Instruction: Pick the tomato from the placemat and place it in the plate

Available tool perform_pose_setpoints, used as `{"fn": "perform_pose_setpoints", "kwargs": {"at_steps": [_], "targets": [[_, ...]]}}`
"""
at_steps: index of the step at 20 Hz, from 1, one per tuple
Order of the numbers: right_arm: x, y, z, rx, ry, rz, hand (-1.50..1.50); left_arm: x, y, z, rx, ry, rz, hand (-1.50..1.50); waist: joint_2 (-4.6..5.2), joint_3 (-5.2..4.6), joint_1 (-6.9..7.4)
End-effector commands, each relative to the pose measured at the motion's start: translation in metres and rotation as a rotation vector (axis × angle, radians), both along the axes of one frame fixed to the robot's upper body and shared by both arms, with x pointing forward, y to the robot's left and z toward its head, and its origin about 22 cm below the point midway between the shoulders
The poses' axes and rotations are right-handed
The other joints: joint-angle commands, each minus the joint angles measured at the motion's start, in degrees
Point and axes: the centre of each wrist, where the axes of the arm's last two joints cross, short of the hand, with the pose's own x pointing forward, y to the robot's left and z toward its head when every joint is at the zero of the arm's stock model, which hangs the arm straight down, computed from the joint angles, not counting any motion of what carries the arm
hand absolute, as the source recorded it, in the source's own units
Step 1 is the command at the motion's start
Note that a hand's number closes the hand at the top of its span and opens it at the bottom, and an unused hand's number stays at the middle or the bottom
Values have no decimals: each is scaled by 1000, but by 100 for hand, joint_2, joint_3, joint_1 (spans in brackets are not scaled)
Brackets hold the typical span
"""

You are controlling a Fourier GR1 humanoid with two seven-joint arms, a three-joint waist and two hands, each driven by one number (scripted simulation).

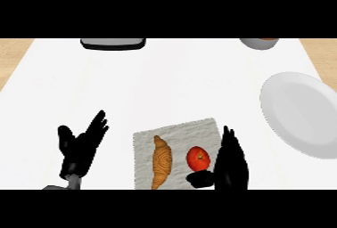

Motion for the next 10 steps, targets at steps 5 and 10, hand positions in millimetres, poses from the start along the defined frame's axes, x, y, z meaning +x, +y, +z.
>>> {"fn": "perform_pose_setpoints", "kwargs": {"at_steps": [5, 10], "targets": [[9, 17, -15, 32, 167, -134, -150, 1, -5, -1, 10, -23, -4, 0, 3, 2, 13], [18, 14, -41, 32, 225, -41, 150, 9, 6, -1, 2, -1, 4, 0, 9, 3, 1]]}}
